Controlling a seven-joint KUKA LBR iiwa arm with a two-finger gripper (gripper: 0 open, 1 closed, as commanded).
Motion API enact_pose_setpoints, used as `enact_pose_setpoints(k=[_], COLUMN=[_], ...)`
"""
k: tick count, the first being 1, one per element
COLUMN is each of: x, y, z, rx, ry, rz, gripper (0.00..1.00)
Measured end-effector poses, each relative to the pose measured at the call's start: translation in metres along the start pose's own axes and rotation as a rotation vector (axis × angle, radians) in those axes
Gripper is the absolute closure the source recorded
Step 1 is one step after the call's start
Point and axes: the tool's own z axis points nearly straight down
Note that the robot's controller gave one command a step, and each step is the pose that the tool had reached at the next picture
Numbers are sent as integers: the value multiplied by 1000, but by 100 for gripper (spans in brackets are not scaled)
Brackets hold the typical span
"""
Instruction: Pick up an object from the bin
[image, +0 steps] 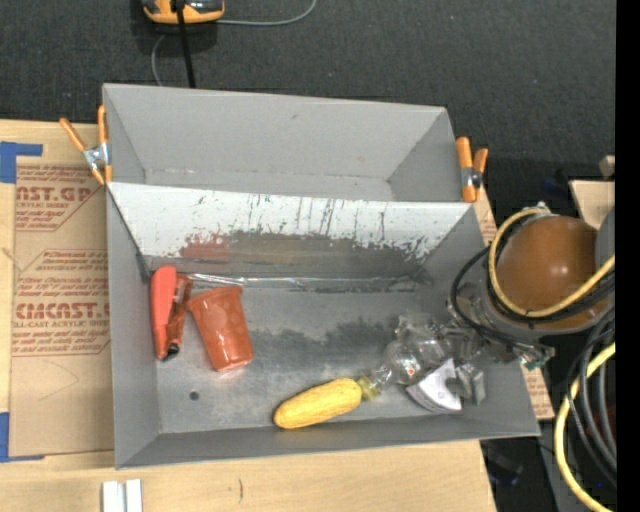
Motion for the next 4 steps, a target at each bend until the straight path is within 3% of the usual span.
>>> enact_pose_setpoints(k=[1, 2, 3, 4], x=[-7, -7, -7, -7], y=[3, 3, 3, 3], z=[9, 9, 9, 9], rx=[-12, -12, -13, -13], ry=[-13, -14, -14, -14], rz=[-290, -290, -290, -290], gripper=[100, 100, 0, 100])
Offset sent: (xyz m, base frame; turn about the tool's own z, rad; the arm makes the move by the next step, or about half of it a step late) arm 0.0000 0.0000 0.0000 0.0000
